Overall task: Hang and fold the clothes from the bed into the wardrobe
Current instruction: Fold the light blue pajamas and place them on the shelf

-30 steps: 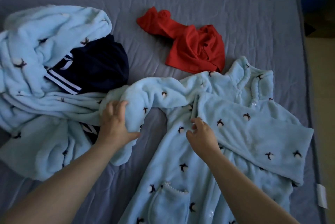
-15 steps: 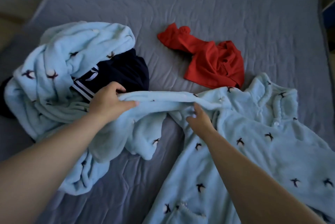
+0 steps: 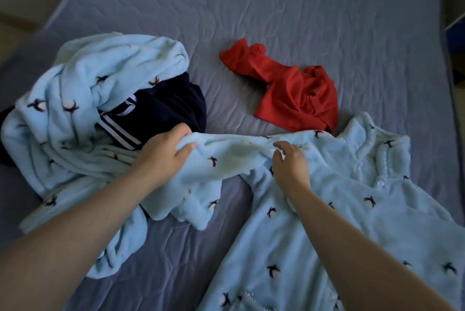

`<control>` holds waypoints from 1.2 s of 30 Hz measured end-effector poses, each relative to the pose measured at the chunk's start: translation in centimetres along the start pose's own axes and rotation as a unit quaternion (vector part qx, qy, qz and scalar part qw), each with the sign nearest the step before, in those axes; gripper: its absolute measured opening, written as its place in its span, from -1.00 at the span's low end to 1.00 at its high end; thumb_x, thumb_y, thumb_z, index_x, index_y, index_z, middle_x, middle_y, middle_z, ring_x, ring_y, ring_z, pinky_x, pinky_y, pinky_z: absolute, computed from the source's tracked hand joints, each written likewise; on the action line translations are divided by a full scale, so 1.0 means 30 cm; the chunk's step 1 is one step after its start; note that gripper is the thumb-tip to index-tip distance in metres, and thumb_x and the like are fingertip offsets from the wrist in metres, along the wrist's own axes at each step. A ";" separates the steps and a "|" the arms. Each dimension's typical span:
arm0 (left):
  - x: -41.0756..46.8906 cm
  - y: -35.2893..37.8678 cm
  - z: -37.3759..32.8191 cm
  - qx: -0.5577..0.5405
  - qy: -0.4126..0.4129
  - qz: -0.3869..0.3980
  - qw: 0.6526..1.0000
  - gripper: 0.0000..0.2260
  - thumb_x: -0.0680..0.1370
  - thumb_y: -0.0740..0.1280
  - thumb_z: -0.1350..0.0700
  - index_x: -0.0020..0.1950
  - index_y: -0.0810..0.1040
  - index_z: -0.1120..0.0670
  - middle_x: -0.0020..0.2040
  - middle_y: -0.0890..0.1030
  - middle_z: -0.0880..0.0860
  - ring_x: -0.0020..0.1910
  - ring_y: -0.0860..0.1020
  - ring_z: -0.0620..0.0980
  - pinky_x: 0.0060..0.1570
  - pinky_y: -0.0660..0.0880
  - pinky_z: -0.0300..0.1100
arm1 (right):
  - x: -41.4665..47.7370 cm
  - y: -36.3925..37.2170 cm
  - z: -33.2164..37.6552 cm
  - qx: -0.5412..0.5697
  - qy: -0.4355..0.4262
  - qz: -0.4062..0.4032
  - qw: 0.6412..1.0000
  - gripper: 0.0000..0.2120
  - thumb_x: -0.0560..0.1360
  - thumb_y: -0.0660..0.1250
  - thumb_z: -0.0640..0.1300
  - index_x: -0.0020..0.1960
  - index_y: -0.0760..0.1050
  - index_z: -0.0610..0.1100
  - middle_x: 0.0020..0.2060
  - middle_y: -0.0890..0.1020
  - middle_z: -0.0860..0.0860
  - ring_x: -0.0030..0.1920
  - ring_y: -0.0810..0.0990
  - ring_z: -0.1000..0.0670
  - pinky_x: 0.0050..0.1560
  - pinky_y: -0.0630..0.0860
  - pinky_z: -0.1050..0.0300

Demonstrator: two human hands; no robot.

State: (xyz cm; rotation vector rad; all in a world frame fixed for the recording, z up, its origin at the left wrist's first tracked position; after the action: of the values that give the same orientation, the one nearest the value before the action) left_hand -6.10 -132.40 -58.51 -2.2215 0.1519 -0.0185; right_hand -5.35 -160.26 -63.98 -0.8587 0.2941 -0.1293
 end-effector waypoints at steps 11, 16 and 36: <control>-0.076 -0.128 -0.076 0.037 0.109 -0.072 0.991 -0.57 0.57 0.06 -0.15 -0.32 0.30 0.16 -0.49 0.33 0.04 -0.49 0.38 0.03 -0.45 0.32 -0.06 | 0.078 0.089 0.126 -0.218 -0.135 0.189 0.948 -0.54 0.53 0.29 -0.12 0.42 0.32 -0.02 0.33 0.41 -0.07 0.26 0.48 -0.15 0.17 0.46 -0.03; -0.032 -0.148 -0.058 0.047 0.089 -0.098 0.990 -0.57 0.54 0.16 -0.19 -0.32 0.36 0.15 -0.46 0.39 0.02 -0.43 0.42 0.01 -0.40 0.35 -0.08 | 0.111 0.026 0.165 -0.163 -0.144 0.049 0.975 -0.79 0.52 0.20 -0.24 0.05 0.58 -0.23 -0.01 0.62 -0.22 0.03 0.57 -0.24 -0.05 0.41 0.04; 0.075 -0.115 0.051 -0.436 -0.267 0.091 0.855 -0.79 0.41 0.44 -0.01 -0.11 0.68 0.12 -0.10 0.69 0.16 -0.19 0.64 0.05 -0.17 0.55 -0.14 | -0.015 0.165 0.028 0.067 0.115 0.116 0.984 -0.69 0.53 0.26 -0.11 0.25 0.46 -0.13 0.14 0.58 -0.06 0.11 0.57 -0.11 0.15 0.51 -0.06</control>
State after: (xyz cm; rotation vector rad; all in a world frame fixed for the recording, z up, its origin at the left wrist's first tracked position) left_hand -3.42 -129.37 -56.79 -2.9892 0.0599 0.9383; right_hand -5.55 -156.34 -67.14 -0.6715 0.5923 -0.0305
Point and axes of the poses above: each hand's wrist, its own x-axis towards the middle knuckle, its own y-axis out of the palm, z = x × y, the point moved 4 cm from there along x, towards the middle knuckle
